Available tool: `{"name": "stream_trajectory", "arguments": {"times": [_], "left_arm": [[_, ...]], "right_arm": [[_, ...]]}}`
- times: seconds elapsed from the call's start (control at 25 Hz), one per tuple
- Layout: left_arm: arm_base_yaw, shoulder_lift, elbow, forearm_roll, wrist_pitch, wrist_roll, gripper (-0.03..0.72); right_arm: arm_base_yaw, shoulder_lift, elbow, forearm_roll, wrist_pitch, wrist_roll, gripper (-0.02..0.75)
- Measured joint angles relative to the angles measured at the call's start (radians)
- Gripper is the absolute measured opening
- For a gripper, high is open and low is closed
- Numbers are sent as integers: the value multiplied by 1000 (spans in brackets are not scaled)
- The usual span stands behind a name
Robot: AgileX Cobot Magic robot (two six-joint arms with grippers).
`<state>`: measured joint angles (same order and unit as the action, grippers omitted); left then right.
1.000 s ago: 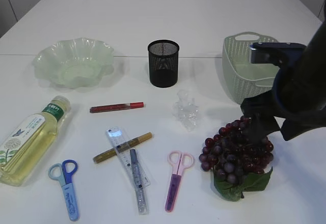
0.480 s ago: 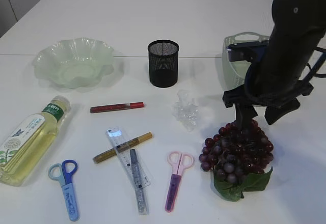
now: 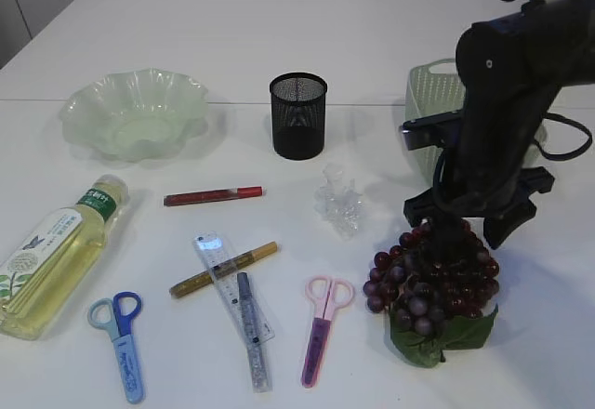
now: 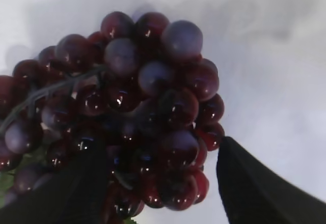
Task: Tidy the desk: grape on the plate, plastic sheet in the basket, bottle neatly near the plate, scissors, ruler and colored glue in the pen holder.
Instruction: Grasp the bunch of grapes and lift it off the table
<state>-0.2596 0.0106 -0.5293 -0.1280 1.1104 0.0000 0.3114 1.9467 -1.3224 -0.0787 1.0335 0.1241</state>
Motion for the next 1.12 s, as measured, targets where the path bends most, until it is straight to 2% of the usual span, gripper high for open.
{"name": "stream_trajectory", "arguments": {"times": [0.92, 1.04, 1.12], "left_arm": [[0, 0, 0, 0, 0, -16, 435], [0, 0, 0, 0, 0, -16, 435], [0, 0, 0, 0, 0, -16, 435]], "right_arm": [[0, 110, -8, 10, -33, 5, 511], [0, 110, -8, 16, -37, 5, 466], [0, 110, -8, 19, -42, 5, 392]]}}
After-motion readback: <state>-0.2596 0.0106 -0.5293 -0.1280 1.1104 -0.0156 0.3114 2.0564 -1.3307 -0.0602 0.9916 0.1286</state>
